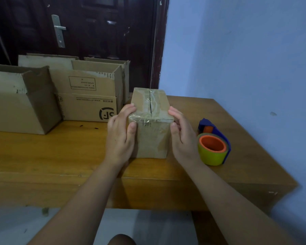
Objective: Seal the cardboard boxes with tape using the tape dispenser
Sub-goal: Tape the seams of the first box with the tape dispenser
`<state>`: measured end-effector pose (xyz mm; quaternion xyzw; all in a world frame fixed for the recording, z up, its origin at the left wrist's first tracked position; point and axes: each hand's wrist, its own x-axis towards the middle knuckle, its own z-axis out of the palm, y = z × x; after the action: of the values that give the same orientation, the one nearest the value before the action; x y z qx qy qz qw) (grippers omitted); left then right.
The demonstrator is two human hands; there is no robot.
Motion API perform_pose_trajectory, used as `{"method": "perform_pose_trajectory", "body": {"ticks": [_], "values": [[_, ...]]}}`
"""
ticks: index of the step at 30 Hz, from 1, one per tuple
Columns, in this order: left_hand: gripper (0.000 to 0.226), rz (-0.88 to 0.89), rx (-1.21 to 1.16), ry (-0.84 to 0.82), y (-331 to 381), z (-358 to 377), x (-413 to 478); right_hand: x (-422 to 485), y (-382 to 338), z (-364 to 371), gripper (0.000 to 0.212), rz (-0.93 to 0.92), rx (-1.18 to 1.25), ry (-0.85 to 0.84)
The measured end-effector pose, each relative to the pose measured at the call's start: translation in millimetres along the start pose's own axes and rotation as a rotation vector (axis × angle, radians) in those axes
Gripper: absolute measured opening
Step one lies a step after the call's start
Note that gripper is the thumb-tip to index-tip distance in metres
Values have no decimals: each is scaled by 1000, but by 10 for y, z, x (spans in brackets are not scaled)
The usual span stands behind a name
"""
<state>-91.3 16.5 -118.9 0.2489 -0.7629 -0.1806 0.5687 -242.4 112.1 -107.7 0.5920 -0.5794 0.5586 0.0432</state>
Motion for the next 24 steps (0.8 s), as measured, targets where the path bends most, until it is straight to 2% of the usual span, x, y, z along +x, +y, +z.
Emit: {"method": "perform_pose_trajectory", "body": {"ticks": [11, 15, 17, 20, 22, 24], "values": [[60, -65, -44, -60, 35, -31, -14, 7, 35, 161, 37, -28, 21, 120], [62, -82, -137, -77, 71, -63, 27, 8, 22, 130, 39, -12, 14, 84], [60, -153, -318, -36, 128, -68, 77, 14, 46, 89, 47, -60, -61, 51], [72, -325, -471, -35, 249, -130, 173, 34, 74, 42, 77, -143, -212, -7], [56, -351, -389, -91, 294, -180, 206, 44, 46, 26, 81, -119, -140, -29], [36, -349, -343, -138, 298, -216, 205, 59, -7, 10, 73, -55, 4, -16]]}}
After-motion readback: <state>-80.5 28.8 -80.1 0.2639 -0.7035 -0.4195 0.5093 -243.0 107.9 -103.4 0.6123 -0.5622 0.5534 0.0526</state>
